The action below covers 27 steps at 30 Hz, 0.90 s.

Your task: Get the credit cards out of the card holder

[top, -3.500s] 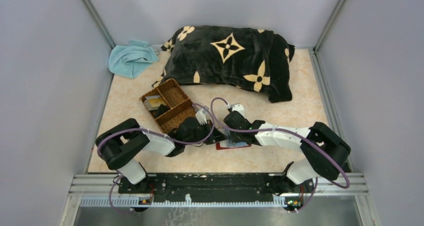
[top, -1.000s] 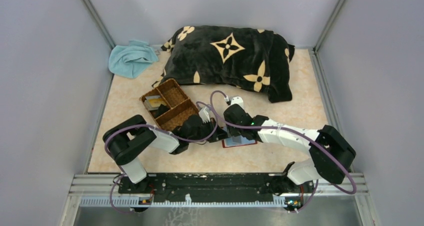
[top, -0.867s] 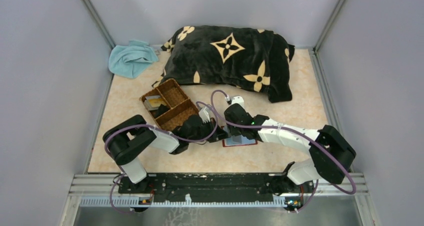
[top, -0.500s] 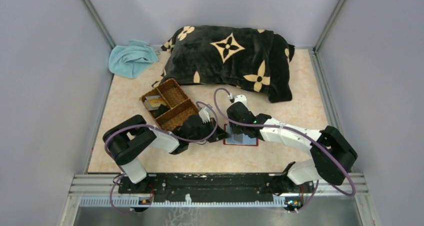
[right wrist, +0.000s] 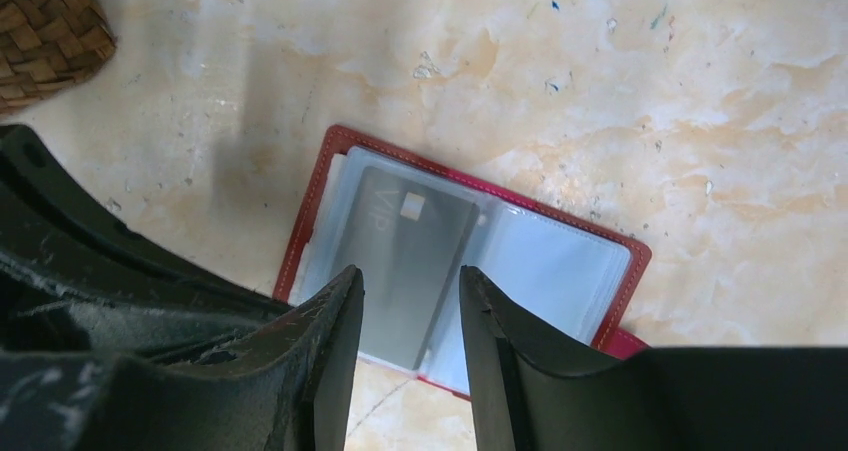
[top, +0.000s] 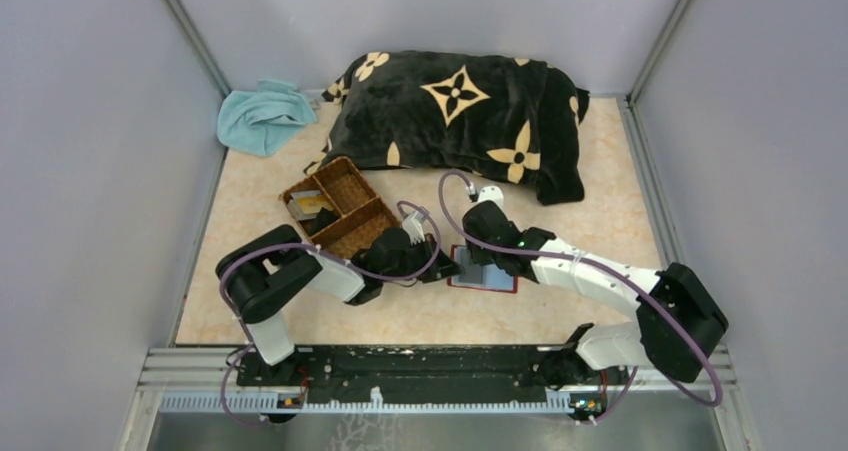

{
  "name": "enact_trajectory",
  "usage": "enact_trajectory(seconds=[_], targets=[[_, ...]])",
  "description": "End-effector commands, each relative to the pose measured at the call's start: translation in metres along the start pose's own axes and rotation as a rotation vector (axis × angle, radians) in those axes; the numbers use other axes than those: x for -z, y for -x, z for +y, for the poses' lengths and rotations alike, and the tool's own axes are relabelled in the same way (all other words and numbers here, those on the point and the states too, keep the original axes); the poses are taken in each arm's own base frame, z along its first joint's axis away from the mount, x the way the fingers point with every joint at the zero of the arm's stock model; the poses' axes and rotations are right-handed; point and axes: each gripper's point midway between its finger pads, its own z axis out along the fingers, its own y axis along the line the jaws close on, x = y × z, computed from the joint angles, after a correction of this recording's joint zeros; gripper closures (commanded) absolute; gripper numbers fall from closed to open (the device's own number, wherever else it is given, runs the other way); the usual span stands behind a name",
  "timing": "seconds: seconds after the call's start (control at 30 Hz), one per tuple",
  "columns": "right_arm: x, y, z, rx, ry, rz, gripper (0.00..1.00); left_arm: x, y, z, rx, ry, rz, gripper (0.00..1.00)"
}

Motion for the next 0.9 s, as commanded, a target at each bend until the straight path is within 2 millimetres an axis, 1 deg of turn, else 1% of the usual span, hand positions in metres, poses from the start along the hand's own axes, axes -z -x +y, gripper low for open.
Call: enact_trajectory(seconds=[0.0, 0.1, 0.17, 0.3, 0.37, 0.47, 0.5, 0.57, 0.63, 0.87], targets=[[0.007, 0.003, -0.005, -0.016, 0.004, -0.031, 0.59, -0.014, 0.003, -0.013, -0.007, -0.044, 0.009, 1.00], [0.008, 0.000, -0.009, -0.020, -0.002, -0.027, 0.59, -0.020, 0.001, -0.011, -0.007, -0.040, 0.020, 1.00], [0.008, -0.003, -0.011, -0.021, -0.008, -0.025, 0.59, -0.021, 0.002, -0.010, -0.011, -0.039, 0.016, 1.00], [0.004, -0.006, -0.013, -0.061, 0.016, -0.013, 0.60, -0.012, 0.008, 0.002, -0.032, 0.008, -0.014, 1.00], [0.001, -0.008, -0.014, -0.109, 0.047, -0.006, 0.68, -0.005, 0.014, 0.009, -0.043, 0.027, -0.026, 1.00], [-0.004, -0.011, -0.019, -0.165, 0.059, -0.008, 0.94, 0.006, 0.026, 0.020, -0.060, 0.054, -0.037, 1.00], [-0.005, -0.012, -0.021, -0.170, 0.050, -0.006, 1.00, 0.008, 0.028, 0.025, -0.066, 0.074, -0.031, 0.99], [-0.009, -0.017, -0.025, -0.170, 0.031, 0.006, 1.00, 0.009, 0.031, 0.030, -0.087, 0.100, -0.014, 0.96], [-0.013, -0.021, -0.025, -0.168, 0.029, 0.019, 1.00, 0.008, 0.032, 0.029, -0.109, 0.106, -0.001, 0.95], [-0.021, -0.028, -0.020, -0.174, 0.049, 0.041, 1.00, -0.004, 0.032, 0.032, -0.141, 0.147, 0.056, 1.00]])
